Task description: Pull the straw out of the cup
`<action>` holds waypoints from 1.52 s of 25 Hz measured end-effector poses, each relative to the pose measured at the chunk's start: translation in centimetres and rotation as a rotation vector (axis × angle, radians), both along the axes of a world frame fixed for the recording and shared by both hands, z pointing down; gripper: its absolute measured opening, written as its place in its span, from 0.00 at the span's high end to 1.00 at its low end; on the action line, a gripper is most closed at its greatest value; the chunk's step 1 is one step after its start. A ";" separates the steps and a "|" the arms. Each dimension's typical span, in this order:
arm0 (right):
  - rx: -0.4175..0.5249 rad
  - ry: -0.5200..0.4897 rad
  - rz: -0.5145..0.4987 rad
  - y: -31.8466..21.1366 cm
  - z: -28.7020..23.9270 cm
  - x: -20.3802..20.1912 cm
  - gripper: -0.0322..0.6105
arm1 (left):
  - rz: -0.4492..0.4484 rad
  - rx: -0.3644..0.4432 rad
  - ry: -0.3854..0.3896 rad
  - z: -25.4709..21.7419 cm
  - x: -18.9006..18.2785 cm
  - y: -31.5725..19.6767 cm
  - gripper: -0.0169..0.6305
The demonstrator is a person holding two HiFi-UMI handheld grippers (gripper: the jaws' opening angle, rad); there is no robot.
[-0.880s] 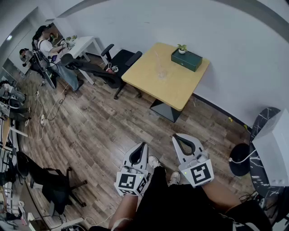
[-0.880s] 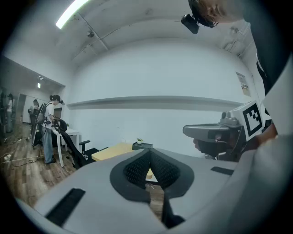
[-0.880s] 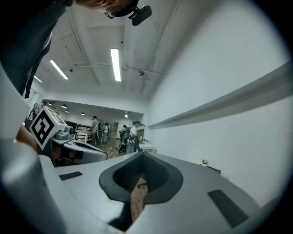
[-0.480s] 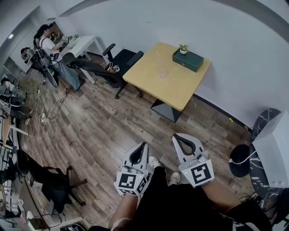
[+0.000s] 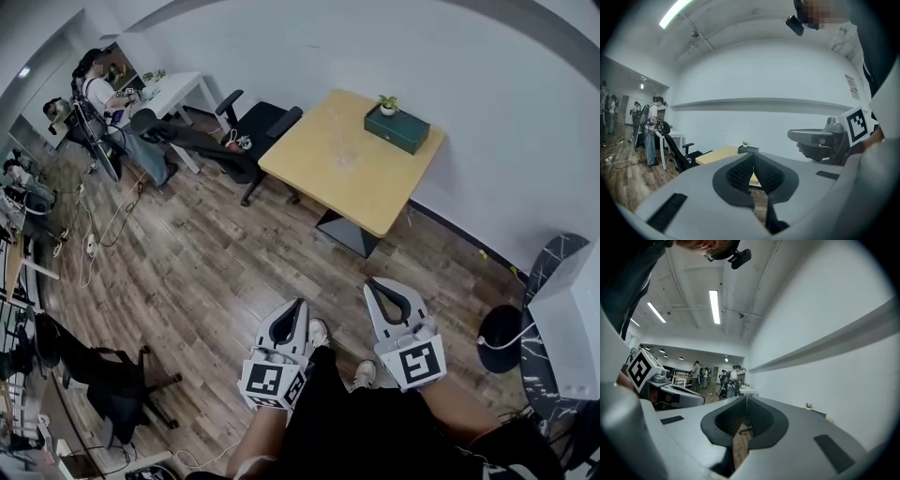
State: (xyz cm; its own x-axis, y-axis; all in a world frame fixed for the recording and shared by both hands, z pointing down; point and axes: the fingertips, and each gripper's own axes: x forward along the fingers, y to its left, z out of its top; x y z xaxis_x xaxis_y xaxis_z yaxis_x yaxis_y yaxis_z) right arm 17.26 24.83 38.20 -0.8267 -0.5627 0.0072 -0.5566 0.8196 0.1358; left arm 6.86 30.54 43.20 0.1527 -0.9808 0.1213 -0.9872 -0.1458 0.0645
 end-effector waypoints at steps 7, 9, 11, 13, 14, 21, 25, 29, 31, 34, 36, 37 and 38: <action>-0.041 0.100 -0.030 -3.3 2.1 -3.5 0.68 | -0.004 -0.023 0.010 1.1 -3.5 -3.4 0.95; -0.048 0.089 -0.014 -4.6 2.1 -4.2 0.61 | -0.011 -0.026 0.015 1.2 -4.8 -4.5 0.95; -0.058 0.061 0.022 -6.3 2.0 -4.7 0.53 | -0.010 -0.033 0.023 1.3 -5.9 -5.7 0.95; -0.069 0.040 0.060 -8.1 2.2 -5.1 0.45 | 0.001 -0.039 0.026 1.5 -6.9 -6.8 0.94; -0.065 0.040 0.070 -8.9 2.2 -5.4 0.42 | 0.007 -0.040 0.026 1.5 -7.3 -7.5 0.95; -0.083 0.054 0.123 -13.8 2.7 -8.7 0.33 | 0.056 -0.030 0.032 1.0 -11.2 -12.7 0.95; -0.075 0.070 0.144 -16.3 2.4 -11.6 0.33 | 0.082 -0.026 0.040 0.9 -14.1 -15.1 0.95; -0.093 0.061 0.196 -18.5 2.5 -14.2 0.33 | 0.116 -0.021 0.046 0.8 -16.9 -17.0 0.95; -0.094 0.063 0.212 -19.2 2.2 -15.4 0.33 | 0.137 -0.018 0.044 0.8 -18.2 -17.7 0.95; -0.069 0.079 0.223 -20.3 1.6 -17.0 0.34 | 0.156 -0.014 0.045 1.0 -19.8 -18.9 0.95; -0.055 0.091 0.233 -20.9 1.4 -17.5 0.37 | 0.162 -0.013 0.055 1.1 -20.5 -19.9 0.95; -0.057 0.092 0.240 -21.3 1.5 -17.6 0.38 | 0.166 -0.012 0.060 1.1 -20.7 -20.3 0.95; -0.063 0.093 0.249 -21.8 1.7 -17.6 0.38 | 0.172 -0.010 0.062 1.1 -20.9 -20.8 0.95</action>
